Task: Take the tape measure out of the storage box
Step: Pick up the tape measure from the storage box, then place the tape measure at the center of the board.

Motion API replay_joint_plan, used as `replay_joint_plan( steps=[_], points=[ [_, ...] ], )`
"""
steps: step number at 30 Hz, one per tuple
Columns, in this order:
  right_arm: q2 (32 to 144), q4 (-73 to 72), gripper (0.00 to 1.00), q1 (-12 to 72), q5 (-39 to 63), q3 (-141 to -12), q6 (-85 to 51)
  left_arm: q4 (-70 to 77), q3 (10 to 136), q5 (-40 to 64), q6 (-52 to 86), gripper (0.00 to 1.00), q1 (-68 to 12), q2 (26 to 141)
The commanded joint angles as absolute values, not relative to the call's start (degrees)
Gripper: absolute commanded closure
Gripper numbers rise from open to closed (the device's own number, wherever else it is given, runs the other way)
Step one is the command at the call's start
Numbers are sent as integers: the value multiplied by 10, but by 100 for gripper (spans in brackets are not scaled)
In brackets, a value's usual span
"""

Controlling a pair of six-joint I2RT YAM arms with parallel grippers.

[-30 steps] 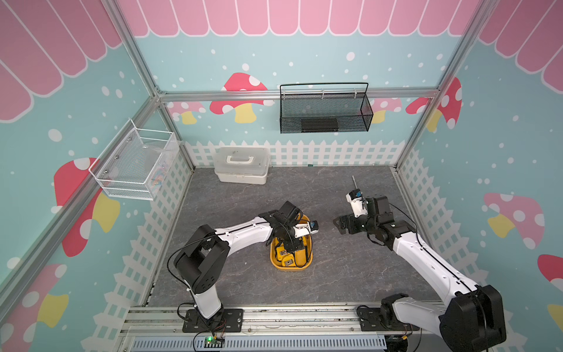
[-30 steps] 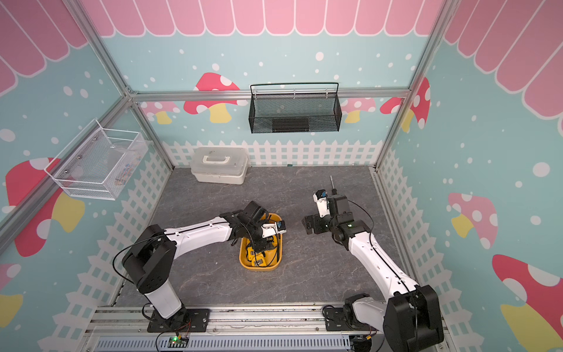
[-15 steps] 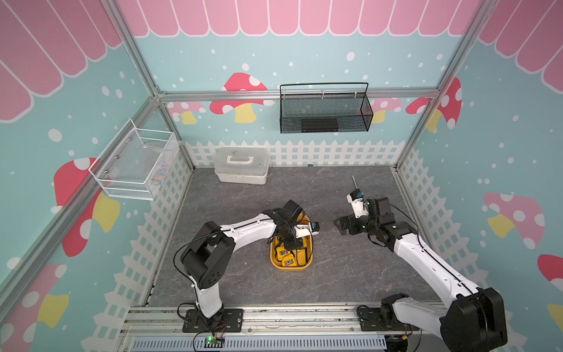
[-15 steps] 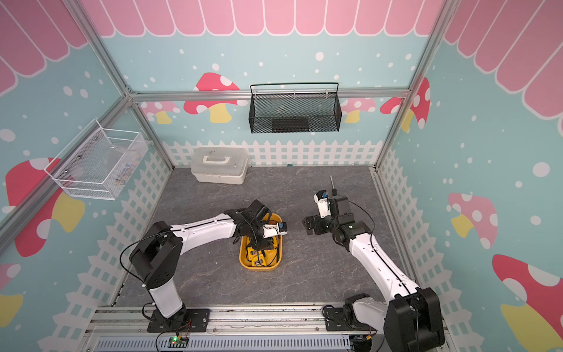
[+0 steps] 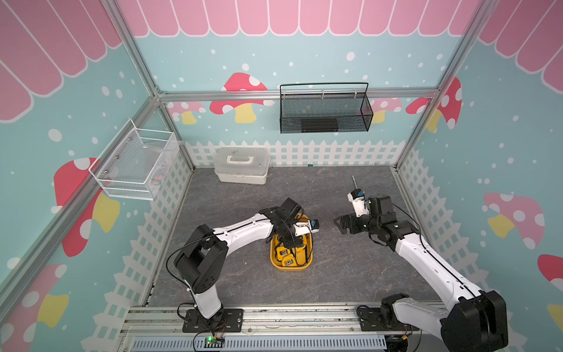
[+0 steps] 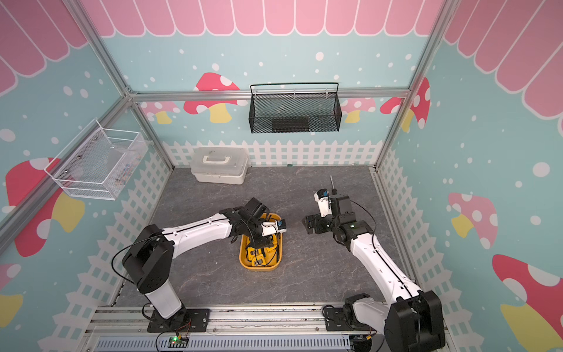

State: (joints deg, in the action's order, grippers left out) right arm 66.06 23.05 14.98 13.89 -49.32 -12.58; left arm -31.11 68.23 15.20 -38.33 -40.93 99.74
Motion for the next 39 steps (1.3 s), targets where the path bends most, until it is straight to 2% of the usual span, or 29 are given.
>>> replay_joint_plan(
  steps=[1, 7, 13, 23, 31, 39],
  points=[
    [650, 261, 2, 145, 146, -526, -133, -290, 669, 150, -372, 51, -404, 964],
    [660, 298, 2, 128, 192, -564, -147, -251, 643, 142, -353, 51, -388, 927],
    [697, 294, 7, 115, 297, -575, -182, -203, 615, 144, -336, 51, -374, 887],
    [746, 154, 13, 116, 444, -520, -287, -149, 584, 149, -310, 51, -374, 841],
    [775, 101, 14, 142, 468, -515, -320, -125, 577, 166, -294, 51, -381, 832],
    [810, 51, 19, 182, 474, -519, -348, -97, 576, 183, -275, 51, -391, 834]
  ],
)
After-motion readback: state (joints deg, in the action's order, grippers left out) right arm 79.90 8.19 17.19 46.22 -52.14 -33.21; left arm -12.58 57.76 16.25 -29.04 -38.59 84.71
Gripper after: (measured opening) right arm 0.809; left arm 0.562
